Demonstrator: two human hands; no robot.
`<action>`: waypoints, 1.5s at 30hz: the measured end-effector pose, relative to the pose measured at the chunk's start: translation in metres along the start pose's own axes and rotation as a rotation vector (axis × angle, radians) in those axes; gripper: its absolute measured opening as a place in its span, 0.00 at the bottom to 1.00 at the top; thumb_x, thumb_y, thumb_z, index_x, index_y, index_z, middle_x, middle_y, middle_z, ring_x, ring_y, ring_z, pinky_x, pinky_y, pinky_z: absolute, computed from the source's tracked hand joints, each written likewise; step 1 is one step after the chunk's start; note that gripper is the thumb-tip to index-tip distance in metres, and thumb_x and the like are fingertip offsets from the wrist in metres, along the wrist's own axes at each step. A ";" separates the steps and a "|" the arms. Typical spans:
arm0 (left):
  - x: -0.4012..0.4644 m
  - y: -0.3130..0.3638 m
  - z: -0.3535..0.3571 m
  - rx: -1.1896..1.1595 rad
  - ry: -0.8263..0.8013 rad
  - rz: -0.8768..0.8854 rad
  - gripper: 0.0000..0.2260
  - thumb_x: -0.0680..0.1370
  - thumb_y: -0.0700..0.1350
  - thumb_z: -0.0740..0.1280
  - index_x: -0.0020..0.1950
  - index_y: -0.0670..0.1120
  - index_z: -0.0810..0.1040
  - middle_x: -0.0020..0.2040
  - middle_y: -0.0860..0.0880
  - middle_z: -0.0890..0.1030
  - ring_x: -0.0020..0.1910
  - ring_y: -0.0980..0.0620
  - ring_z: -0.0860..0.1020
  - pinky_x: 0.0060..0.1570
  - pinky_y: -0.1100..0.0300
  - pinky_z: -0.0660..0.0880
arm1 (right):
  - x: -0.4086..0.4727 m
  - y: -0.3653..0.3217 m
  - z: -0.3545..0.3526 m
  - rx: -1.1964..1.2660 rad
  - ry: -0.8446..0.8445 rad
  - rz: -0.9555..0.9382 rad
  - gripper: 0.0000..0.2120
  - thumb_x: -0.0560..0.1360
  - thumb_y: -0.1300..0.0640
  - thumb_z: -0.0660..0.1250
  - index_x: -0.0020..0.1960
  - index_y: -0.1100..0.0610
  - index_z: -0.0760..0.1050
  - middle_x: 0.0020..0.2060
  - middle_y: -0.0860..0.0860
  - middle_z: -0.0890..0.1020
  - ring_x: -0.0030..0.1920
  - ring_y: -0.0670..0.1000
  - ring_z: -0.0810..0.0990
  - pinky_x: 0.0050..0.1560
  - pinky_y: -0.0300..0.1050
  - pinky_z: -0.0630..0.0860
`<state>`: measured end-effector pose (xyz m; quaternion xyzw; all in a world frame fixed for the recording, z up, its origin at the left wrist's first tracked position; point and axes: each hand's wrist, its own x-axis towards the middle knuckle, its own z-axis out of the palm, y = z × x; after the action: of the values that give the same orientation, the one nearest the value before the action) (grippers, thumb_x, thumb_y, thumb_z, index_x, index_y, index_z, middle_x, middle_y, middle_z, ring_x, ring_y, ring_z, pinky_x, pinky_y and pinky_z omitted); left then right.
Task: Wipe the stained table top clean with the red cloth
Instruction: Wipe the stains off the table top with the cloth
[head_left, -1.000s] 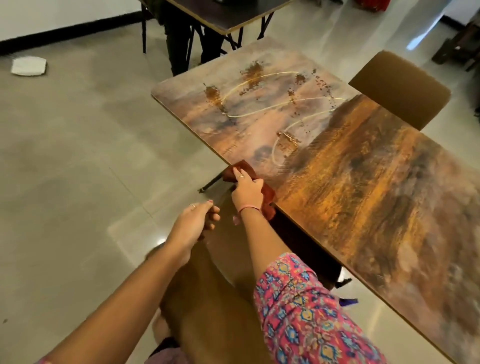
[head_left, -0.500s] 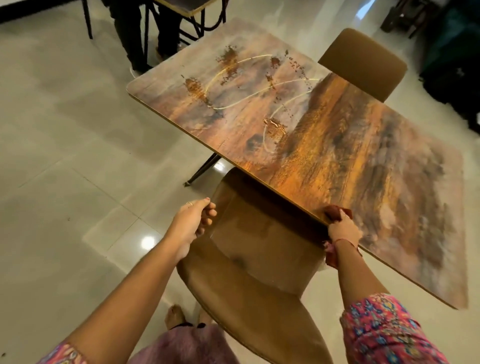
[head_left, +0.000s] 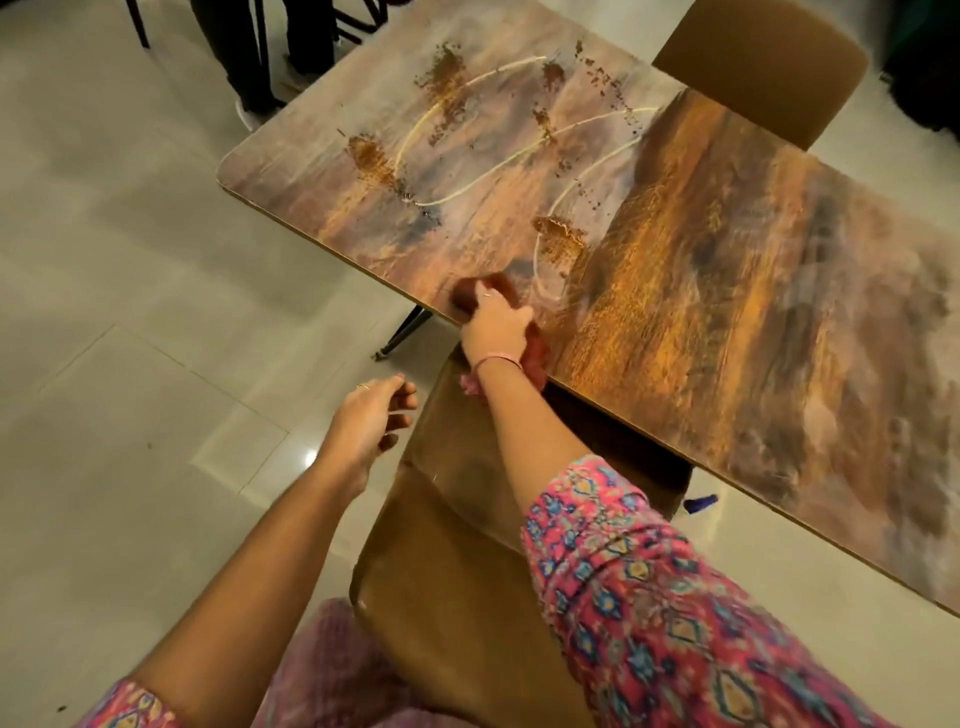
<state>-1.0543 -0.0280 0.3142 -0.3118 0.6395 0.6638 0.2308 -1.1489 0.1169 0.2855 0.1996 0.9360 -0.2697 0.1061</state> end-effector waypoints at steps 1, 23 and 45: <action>0.006 0.003 0.000 0.011 0.009 -0.016 0.11 0.80 0.50 0.60 0.50 0.46 0.79 0.41 0.50 0.80 0.38 0.55 0.75 0.37 0.61 0.70 | 0.000 -0.010 0.014 -0.040 -0.044 -0.091 0.25 0.79 0.63 0.54 0.74 0.47 0.61 0.71 0.53 0.65 0.68 0.64 0.63 0.63 0.60 0.70; 0.171 0.134 -0.047 0.396 -0.437 -0.028 0.10 0.80 0.49 0.60 0.43 0.49 0.78 0.35 0.54 0.79 0.33 0.56 0.74 0.34 0.62 0.66 | 0.025 -0.054 0.064 -0.148 0.221 0.007 0.32 0.73 0.67 0.56 0.73 0.46 0.64 0.69 0.45 0.71 0.49 0.53 0.65 0.44 0.45 0.73; 0.213 0.185 -0.055 0.395 -0.528 0.011 0.11 0.81 0.47 0.60 0.42 0.48 0.78 0.29 0.57 0.79 0.28 0.60 0.73 0.32 0.63 0.66 | 0.108 0.020 -0.024 0.041 0.411 0.619 0.23 0.80 0.61 0.56 0.72 0.44 0.66 0.65 0.54 0.74 0.54 0.52 0.69 0.58 0.40 0.61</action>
<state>-1.3267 -0.1160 0.2943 -0.0747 0.6757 0.5859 0.4411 -1.2395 0.1793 0.2632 0.5254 0.8274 -0.1980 -0.0118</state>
